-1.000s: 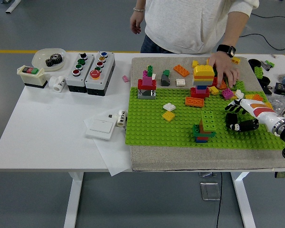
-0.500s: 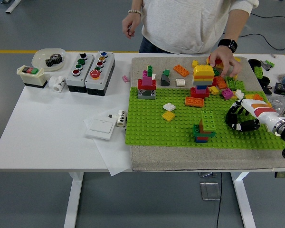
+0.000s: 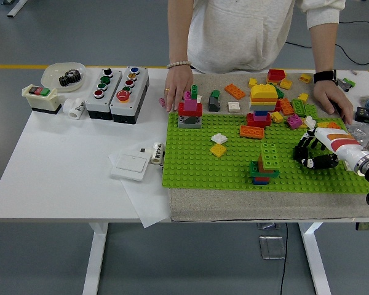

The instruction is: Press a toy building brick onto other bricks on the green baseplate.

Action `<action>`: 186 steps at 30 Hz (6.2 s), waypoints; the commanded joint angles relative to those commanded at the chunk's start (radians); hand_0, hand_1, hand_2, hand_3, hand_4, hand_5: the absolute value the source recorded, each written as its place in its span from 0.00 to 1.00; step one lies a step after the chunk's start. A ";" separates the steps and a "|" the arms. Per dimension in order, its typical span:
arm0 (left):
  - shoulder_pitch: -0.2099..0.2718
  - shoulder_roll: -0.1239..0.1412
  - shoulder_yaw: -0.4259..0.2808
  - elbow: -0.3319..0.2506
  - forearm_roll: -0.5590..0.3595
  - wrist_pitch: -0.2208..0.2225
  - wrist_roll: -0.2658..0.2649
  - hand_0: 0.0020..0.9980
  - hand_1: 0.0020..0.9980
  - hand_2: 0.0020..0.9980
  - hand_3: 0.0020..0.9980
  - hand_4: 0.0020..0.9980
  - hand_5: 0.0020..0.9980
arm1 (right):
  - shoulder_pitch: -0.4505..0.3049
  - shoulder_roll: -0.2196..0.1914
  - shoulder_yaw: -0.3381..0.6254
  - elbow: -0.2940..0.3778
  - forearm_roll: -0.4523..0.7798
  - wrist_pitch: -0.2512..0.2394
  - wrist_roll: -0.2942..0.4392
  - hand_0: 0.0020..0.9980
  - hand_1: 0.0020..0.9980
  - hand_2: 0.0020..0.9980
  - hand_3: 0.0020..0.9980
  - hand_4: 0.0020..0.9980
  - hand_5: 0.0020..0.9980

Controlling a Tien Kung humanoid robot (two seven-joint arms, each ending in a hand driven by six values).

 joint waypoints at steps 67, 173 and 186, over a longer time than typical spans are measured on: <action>0.018 0.002 -0.016 0.000 0.024 0.001 0.007 0.49 0.57 0.65 0.62 0.67 0.75 | -0.081 -0.205 0.163 0.525 -0.215 0.013 0.063 0.35 0.43 0.50 0.49 0.60 0.32; 0.013 0.001 -0.017 0.002 0.029 -0.002 0.008 0.49 0.57 0.65 0.62 0.66 0.75 | -0.111 -0.224 0.151 0.596 -0.210 0.074 0.103 0.36 0.48 0.54 0.55 0.74 0.31; 0.009 0.001 -0.013 0.003 0.024 -0.002 0.007 0.49 0.57 0.65 0.62 0.66 0.75 | -0.106 -0.220 0.151 0.594 -0.210 0.074 0.102 0.37 0.51 0.58 0.61 0.80 0.33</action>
